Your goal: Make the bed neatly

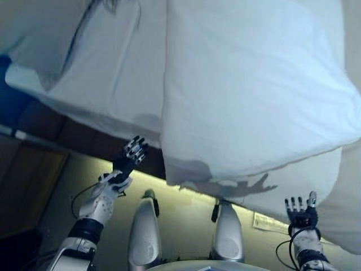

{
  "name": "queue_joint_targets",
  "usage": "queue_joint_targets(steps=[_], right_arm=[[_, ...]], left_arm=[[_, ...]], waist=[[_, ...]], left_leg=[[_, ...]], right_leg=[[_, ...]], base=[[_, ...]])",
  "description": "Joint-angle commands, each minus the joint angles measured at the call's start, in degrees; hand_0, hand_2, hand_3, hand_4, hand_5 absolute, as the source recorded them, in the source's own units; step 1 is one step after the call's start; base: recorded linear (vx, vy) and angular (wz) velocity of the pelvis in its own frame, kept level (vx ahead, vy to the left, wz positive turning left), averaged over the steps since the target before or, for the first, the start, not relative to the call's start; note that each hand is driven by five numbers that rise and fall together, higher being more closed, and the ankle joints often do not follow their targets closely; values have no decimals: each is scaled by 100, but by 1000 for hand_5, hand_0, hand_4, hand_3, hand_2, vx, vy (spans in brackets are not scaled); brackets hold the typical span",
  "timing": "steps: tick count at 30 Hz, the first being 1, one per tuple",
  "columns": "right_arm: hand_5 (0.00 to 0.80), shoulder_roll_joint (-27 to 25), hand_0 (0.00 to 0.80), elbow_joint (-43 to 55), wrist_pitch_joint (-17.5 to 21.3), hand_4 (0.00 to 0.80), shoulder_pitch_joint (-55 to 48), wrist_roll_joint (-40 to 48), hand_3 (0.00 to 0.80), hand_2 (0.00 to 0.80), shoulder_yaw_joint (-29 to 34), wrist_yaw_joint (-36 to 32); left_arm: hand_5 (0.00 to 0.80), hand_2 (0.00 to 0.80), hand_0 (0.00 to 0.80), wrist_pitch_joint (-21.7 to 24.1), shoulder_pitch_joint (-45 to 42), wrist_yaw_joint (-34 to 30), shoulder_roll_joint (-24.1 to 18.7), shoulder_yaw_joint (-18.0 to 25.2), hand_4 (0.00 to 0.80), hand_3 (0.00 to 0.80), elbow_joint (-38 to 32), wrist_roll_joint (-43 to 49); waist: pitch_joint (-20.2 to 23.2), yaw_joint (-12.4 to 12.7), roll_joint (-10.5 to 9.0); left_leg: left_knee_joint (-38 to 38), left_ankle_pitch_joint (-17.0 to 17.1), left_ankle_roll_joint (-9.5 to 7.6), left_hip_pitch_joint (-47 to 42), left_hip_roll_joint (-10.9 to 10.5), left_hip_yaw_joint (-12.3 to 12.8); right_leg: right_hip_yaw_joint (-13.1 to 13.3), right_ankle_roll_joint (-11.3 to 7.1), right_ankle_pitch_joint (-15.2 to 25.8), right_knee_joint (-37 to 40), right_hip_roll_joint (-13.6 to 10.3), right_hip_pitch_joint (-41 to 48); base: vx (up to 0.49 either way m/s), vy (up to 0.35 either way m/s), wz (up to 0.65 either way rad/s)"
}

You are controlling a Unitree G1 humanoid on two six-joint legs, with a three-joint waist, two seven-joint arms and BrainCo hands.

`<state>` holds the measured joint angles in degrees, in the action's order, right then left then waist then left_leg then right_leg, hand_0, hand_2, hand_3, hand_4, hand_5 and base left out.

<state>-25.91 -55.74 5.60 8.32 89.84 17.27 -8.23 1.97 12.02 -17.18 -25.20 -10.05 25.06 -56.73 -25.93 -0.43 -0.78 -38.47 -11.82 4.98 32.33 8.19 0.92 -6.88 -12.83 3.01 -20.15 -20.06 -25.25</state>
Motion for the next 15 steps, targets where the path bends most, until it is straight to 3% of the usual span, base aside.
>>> queue_joint_targets(steps=[1, 5, 9, 15], right_arm=[[0, -538, 0, -193, -129, 0, 141, 513, 0, 0, 329, -213], [0, -1172, 0, -723, -528, 0, 654, 1397, 0, 0, 472, -780], [0, -1621, 0, -1000, -841, 0, 1020, 1673, 0, 0, 618, -995], [0, -2068, 0, -1206, -1165, 0, 1226, 1720, 0, 0, 713, -1040]], left_arm=[[0, 0, 0, 545, -72, 7, -128, -94, 0, 0, -415, -339], [0, 0, 0, 701, 89, -29, -161, -75, 0, 0, -838, -460], [0, 0, 0, 537, 82, -93, -346, 102, 0, 0, -1071, -649], [0, 0, 0, 549, 43, -141, -429, 180, 0, 0, -1221, -956]], waist=[[115, 214, 150], [-174, 385, 305], [-251, 499, 448], [-257, 465, 725]], left_leg=[[867, 702, 643, -305, 796, -645], [1071, 961, 683, 255, 660, -478], [864, 942, 674, 711, 545, -413], [744, 986, 681, 1043, 510, -282]], right_leg=[[126, -217, 379, -244, -435, -459], [29, -217, 402, -417, -580, -1127], [44, -217, 318, -823, -723, -1636], [113, -204, 248, -1091, -829, -2115]], base=[[-152, 45, 9], [-195, 7, 18], [-55, -33, 6], [1, 5, 0]])
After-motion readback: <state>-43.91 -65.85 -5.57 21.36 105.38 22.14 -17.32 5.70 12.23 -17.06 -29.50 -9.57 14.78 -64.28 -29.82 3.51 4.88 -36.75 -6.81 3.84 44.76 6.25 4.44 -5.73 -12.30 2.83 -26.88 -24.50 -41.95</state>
